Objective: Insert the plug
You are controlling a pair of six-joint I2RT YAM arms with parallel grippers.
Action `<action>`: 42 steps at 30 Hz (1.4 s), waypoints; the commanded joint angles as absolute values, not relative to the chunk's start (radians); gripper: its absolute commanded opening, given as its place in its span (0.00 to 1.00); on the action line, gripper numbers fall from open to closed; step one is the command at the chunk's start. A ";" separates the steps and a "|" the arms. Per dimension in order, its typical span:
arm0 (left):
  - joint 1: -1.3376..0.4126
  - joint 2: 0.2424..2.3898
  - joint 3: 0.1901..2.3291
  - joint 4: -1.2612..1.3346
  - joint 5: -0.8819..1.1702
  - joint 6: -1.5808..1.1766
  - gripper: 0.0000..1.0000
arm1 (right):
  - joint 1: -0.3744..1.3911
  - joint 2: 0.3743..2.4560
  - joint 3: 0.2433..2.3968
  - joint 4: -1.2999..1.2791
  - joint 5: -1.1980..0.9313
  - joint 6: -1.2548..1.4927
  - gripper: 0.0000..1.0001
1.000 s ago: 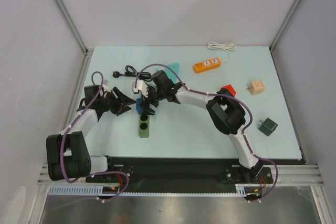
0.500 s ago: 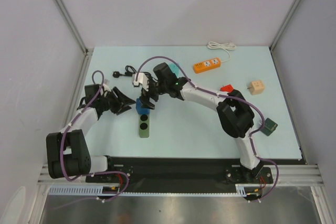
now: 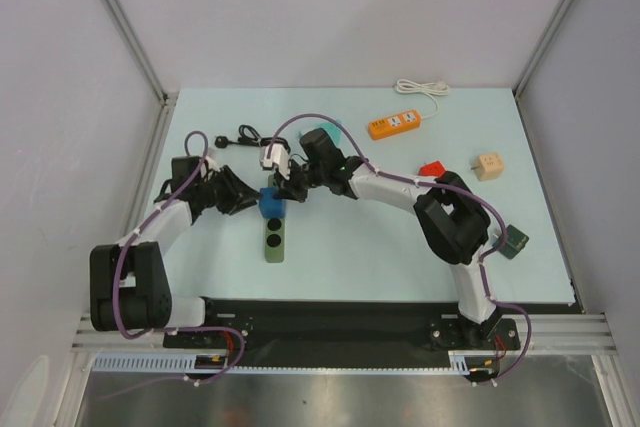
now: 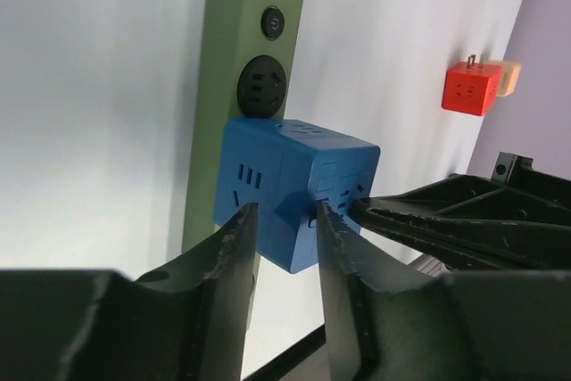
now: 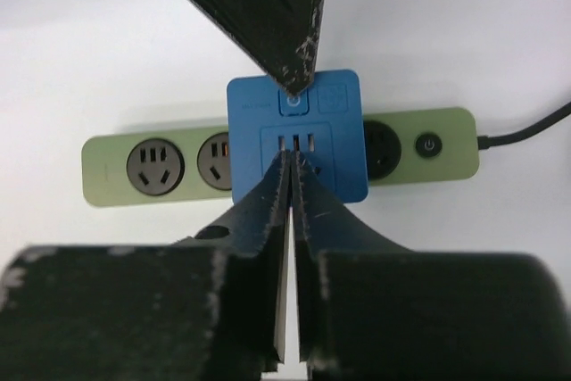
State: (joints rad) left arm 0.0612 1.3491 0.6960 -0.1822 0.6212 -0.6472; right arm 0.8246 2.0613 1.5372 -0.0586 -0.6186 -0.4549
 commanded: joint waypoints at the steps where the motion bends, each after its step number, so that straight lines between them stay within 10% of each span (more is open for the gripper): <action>1: 0.035 1.373 0.706 -0.175 0.571 -0.641 0.37 | 0.828 2.071 1.483 -0.040 -0.572 -0.385 0.00; 25: -0.089 1.430 0.635 -0.241 0.359 -0.664 0.01 | 0.887 2.075 1.149 0.202 -0.393 -0.052 0.00; 42: -0.190 1.410 0.508 -0.169 0.199 -0.738 0.00 | 0.946 2.131 1.078 0.270 -0.304 0.136 0.00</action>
State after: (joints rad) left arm -0.1055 1.2900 0.6205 -0.0525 0.3107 -0.7380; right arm 0.8787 2.0167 1.1885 0.5629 -0.3099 0.0582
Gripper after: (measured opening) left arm 0.184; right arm 0.009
